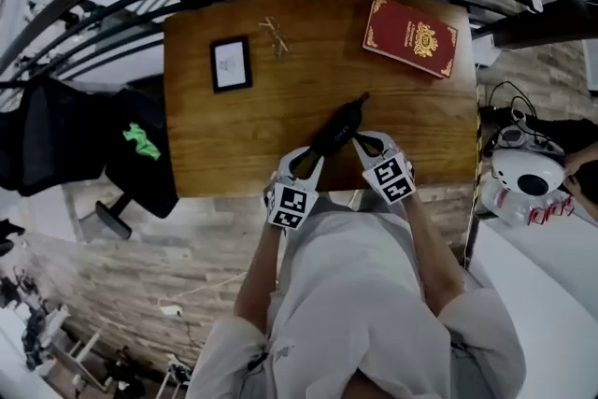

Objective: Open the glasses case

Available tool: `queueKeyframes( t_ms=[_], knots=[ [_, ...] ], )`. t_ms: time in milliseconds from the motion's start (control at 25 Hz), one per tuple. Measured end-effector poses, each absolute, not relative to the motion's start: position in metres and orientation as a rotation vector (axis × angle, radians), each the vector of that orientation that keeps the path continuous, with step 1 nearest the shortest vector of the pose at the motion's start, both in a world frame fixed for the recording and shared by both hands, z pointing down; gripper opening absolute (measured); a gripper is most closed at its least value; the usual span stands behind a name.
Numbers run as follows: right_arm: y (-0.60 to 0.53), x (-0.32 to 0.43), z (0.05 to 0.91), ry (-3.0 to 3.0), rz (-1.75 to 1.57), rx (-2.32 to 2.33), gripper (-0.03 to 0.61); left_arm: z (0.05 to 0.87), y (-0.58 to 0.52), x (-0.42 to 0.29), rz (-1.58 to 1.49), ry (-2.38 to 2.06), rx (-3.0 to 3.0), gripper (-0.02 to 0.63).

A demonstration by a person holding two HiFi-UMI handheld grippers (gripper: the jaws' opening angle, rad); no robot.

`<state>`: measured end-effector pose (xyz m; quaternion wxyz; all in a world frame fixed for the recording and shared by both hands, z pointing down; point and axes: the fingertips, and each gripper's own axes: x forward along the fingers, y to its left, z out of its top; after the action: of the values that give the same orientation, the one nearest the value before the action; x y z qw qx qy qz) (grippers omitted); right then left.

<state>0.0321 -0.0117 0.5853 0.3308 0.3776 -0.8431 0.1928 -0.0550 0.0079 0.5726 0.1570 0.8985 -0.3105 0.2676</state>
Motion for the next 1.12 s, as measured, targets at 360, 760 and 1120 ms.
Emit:
queueKeyframes(
  t_ms=[360, 760, 1120],
  knots=[
    [-0.023, 0.025, 0.609, -2.132, 0.546, 1.014, 0.003, 0.599, 0.007, -0.057, 0.852, -0.698, 2.630, 0.215],
    [-0.052, 0.003, 0.597, -2.255, 0.556, 0.982, 0.004, 0.615, 0.004, -0.051, 0.881, -0.664, 2.637, 0.345],
    [-0.075, -0.017, 0.593, -2.346, 0.615, 0.973, 0.003, 0.635, -0.021, -0.045, 0.954, -0.746, 2.634, 0.373]
  ],
)
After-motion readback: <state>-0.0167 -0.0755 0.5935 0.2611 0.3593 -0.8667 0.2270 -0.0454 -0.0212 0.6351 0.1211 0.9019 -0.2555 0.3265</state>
